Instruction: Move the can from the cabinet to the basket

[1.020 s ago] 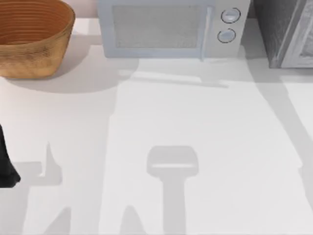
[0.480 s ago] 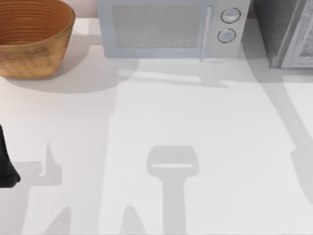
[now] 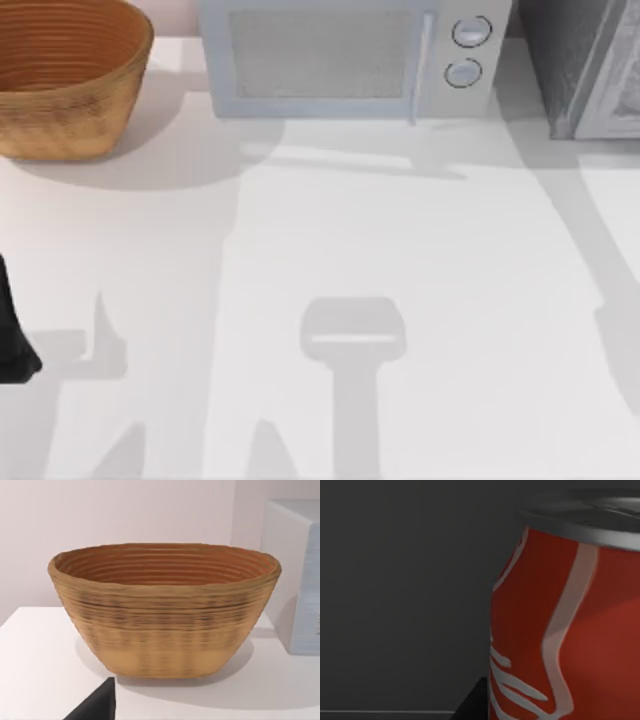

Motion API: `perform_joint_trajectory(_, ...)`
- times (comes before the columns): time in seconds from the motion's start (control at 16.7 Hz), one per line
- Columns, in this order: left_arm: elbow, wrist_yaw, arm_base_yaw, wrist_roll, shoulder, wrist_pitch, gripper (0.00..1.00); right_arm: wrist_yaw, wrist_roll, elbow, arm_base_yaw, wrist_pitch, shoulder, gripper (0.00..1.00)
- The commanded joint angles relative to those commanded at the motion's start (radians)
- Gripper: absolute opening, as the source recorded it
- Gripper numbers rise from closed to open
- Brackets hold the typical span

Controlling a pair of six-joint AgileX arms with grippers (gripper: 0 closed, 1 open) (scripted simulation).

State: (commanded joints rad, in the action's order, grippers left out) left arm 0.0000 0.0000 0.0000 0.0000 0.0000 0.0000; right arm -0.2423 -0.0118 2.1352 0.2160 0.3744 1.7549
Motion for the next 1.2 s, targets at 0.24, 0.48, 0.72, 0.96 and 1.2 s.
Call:
perform_joint_trajectory(0.24, 0.000, 0.000, 0.000, 0.000, 0.000, 0.000, 1.00, 0.000, 0.000, 0.000, 0.000, 0.000, 0.000, 0.17)
perform_joint_trajectory(0.48, 0.000, 0.000, 0.000, 0.000, 0.000, 0.000, 1.00, 0.000, 0.000, 0.000, 0.000, 0.000, 0.000, 0.00)
perform_joint_trajectory(0.72, 0.000, 0.000, 0.000, 0.000, 0.000, 0.000, 1.00, 0.000, 0.000, 0.000, 0.000, 0.000, 0.000, 0.00)
perform_joint_trajectory(0.96, 0.000, 0.000, 0.000, 0.000, 0.000, 0.000, 1.00, -0.002, -0.001, -0.001, 0.004, 0.003, -0.004, 0.00)
perform_joint_trajectory(1.2, 0.000, 0.000, 0.000, 0.000, 0.000, 0.000, 1.00, -0.069, -0.001, -0.017, 0.073, 0.107, -0.117, 0.00)
